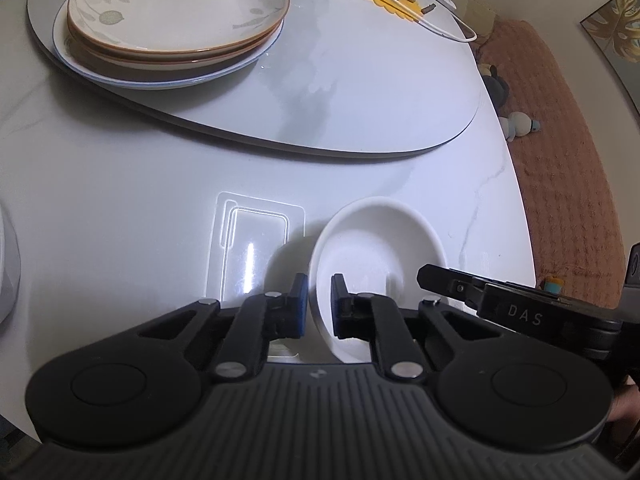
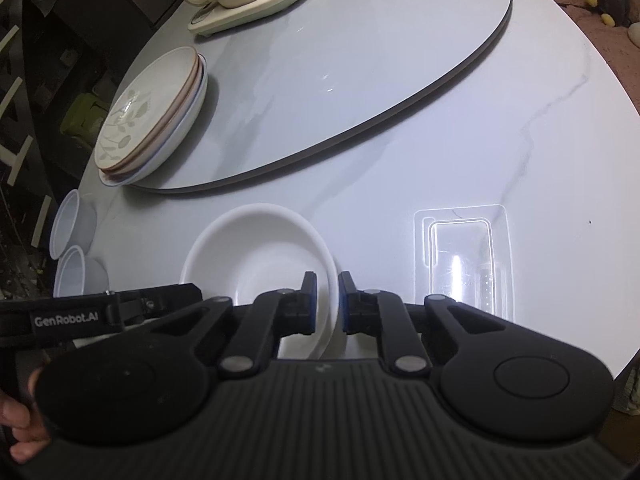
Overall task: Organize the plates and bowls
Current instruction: 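Close both grippers on the rim of the small white bowl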
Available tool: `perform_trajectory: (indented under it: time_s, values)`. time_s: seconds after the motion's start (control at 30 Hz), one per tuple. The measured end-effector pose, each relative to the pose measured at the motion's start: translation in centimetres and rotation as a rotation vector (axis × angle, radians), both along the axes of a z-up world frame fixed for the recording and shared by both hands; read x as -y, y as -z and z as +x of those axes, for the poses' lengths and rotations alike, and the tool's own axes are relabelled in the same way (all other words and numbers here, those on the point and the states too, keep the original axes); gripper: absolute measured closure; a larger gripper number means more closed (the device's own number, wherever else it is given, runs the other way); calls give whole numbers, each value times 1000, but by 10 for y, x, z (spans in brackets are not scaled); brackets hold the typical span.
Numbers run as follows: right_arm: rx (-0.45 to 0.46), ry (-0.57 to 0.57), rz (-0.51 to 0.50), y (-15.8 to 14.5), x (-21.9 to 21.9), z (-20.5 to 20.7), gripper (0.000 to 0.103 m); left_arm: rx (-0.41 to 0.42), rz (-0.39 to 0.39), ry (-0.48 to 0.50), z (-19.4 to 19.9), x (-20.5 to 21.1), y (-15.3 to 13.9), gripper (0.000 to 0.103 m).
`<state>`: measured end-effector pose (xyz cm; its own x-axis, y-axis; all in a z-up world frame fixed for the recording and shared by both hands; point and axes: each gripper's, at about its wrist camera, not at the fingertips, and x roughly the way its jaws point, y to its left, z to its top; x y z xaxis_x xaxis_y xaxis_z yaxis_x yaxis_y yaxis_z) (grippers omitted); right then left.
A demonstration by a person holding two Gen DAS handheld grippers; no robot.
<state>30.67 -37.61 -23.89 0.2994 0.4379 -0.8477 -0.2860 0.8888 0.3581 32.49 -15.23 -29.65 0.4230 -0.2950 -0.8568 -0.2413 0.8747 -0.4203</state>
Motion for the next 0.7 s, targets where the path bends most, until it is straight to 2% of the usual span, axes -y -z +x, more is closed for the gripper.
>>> perform_trajectory:
  time_s: [0.33, 0.7]
  values:
    - [-8, -18, 3, -37, -1, -10, 89, -14, -24, -38, -13, -5, -34, 89]
    - [13, -59, 20, -87, -18, -20, 89, 11, -32, -99, -37, -20, -89, 89]
